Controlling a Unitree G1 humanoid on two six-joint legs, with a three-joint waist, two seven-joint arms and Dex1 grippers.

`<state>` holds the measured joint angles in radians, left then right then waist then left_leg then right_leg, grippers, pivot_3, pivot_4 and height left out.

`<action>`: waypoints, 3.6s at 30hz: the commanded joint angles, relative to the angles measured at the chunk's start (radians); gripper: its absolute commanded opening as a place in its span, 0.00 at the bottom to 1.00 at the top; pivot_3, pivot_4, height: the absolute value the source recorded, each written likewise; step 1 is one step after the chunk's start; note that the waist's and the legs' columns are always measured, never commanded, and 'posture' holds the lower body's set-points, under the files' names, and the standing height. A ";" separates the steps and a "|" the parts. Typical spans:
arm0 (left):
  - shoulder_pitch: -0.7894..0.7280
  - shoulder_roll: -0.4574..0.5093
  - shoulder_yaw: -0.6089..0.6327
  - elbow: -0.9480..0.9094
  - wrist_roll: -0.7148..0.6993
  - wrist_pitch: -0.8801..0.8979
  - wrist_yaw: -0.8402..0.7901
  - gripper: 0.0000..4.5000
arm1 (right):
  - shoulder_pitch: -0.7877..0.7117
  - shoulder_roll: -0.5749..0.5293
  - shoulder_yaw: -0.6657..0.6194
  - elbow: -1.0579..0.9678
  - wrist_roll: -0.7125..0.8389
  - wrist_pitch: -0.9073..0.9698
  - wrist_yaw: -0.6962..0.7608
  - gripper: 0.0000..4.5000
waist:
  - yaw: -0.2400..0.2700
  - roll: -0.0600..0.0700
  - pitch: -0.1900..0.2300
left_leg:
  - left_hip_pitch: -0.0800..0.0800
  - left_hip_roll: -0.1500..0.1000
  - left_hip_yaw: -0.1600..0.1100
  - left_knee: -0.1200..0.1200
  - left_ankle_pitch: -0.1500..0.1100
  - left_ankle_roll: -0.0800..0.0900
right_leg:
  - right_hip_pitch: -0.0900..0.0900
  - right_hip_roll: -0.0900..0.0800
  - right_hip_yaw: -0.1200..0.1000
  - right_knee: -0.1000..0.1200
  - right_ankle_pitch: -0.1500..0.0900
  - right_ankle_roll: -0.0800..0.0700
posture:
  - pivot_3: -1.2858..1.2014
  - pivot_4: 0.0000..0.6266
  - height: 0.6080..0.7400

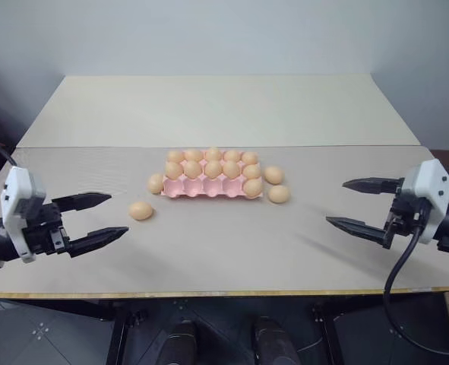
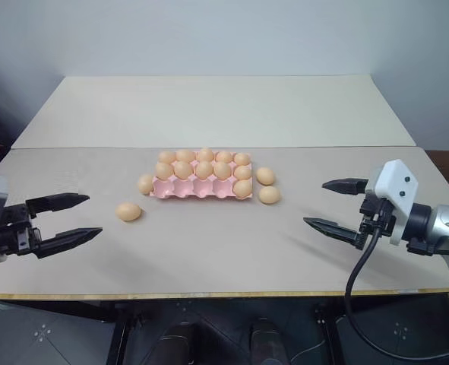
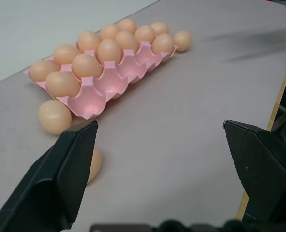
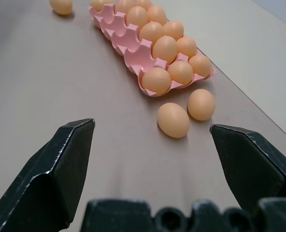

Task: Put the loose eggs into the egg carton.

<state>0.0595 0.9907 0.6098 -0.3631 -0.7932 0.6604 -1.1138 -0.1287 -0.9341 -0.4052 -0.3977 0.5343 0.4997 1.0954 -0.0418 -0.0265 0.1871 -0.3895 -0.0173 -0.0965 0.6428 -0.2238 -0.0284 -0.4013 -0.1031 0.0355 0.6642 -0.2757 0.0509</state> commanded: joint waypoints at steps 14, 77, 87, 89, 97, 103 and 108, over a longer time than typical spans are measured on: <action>-0.117 0.000 -0.048 0.047 -0.008 -0.015 -0.002 1.00 | -0.160 0.034 0.197 0.109 -0.104 -0.107 -0.055 0.99 | -0.002 0.000 0.000 | 0.000 0.000 0.000 0.000 0.000 0.000 | 0.000 0.000 0.000 0.000 0.000 0.000 | 0.52 0.24 1.00; -0.129 0.014 -0.086 0.058 0.015 -0.040 -0.028 1.00 | -0.661 0.388 0.545 0.384 -0.460 -0.134 -0.137 0.99 | -0.005 0.000 0.000 | -0.002 0.002 0.000 0.000 0.000 0.000 | -0.005 0.003 0.002 0.001 0.001 -0.001 | 0.52 0.24 1.00; -0.165 0.062 -0.079 0.240 0.053 -0.094 -0.147 1.00 | -0.349 0.093 0.176 0.079 -0.168 -0.019 -0.004 0.99 | -0.004 0.000 0.000 | -0.002 0.002 0.000 0.000 0.000 0.000 | -0.004 0.003 0.002 0.001 0.001 -0.001 | 0.52 0.24 1.00; -0.164 0.070 -0.075 0.259 0.059 -0.102 -0.163 1.00 | -0.272 0.042 0.096 0.056 -0.118 0.013 0.021 0.99 | -0.006 0.000 0.000 | -0.001 0.002 0.001 0.000 0.000 0.000 | -0.004 0.003 0.003 0.001 0.001 -0.001 | 0.52 0.24 1.00; -0.189 0.041 -0.103 0.259 0.057 -0.094 -0.136 1.00 | -0.118 0.007 0.053 0.040 -0.115 0.020 -0.055 0.99 | -0.005 0.000 0.000 | 0.001 0.003 0.003 0.000 0.000 0.000 | -0.002 0.004 0.004 0.001 0.001 -0.001 | 0.52 0.24 1.00; -0.200 0.042 -0.109 0.256 0.054 -0.093 -0.131 1.00 | -0.185 0.028 0.148 0.103 -0.144 -0.019 -0.092 0.99 | -0.005 0.000 0.000 | 0.000 0.004 0.004 0.000 0.000 0.000 | -0.003 0.004 0.004 0.000 0.001 -0.001 | 0.52 0.24 1.00; -0.214 0.025 -0.125 0.234 0.050 -0.093 -0.114 1.00 | -0.327 0.121 0.338 0.328 -0.291 -0.141 -0.154 0.99 | -0.006 0.000 0.000 | 0.001 0.004 0.005 0.000 0.000 0.000 | -0.002 0.004 0.004 0.000 0.001 -0.001 | 0.52 0.24 1.00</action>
<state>-0.1379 1.0162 0.4799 -0.1023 -0.7328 0.5732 -1.2346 -0.4144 -0.8308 -0.1104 -0.1330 0.2969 0.4219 0.9698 -0.0476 -0.0269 0.1869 -0.3888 -0.0130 -0.0918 0.6431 -0.2239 -0.0284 -0.4037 -0.0987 0.0398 0.6647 -0.2743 0.0496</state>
